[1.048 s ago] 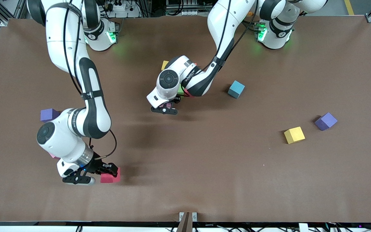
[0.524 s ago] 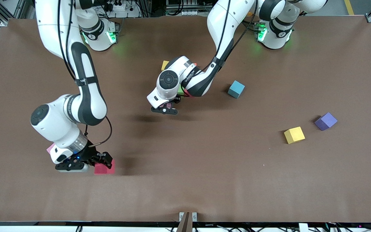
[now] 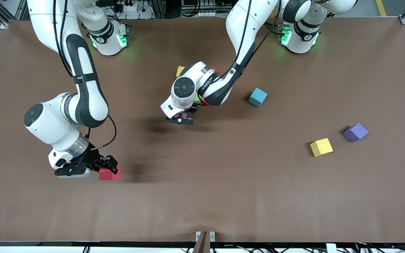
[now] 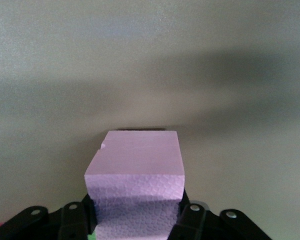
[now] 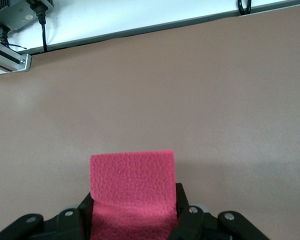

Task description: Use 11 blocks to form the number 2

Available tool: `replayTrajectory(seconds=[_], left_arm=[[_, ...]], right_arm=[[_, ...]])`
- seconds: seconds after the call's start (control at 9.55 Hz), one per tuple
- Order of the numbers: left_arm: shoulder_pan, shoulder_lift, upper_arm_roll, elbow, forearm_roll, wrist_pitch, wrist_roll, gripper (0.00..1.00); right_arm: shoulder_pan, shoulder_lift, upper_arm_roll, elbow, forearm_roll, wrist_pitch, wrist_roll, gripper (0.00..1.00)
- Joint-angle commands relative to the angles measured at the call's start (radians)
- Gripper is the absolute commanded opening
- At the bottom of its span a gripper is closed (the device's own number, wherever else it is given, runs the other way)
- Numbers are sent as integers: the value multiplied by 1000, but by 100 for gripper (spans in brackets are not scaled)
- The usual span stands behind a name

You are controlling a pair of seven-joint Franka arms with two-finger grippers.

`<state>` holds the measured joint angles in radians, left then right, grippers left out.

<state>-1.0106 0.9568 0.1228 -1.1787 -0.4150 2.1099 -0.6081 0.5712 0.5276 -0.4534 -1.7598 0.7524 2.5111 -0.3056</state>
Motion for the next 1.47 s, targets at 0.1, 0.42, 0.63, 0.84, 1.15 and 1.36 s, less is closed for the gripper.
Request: replayTrajectory(seconds=[0.1, 0.42, 0.63, 0.84, 1.15, 1.36], left_arm=[[-8, 13, 21, 27, -59, -13, 28, 100], [0, -27, 21, 25, -91, -17, 16, 100], [9, -82, 29, 24, -108, -39, 7, 100], [42, -166, 66, 11, -97, -143, 10, 100], [185, -332, 75, -8, 52, -379, 104, 100], [289, -387, 75, -35, 116, -450, 255, 100]], right_arm=[[1, -70, 12, -69, 2, 14, -27, 0], [1, -69, 12, -70, 2, 14, -42, 0], [-1, -70, 12, -79, 2, 14, -47, 0], [7, -64, 12, -79, 16, 29, -46, 0], [93, -29, 10, -81, 73, 98, -5, 0], [182, 26, 9, -79, 85, 165, 86, 0]])
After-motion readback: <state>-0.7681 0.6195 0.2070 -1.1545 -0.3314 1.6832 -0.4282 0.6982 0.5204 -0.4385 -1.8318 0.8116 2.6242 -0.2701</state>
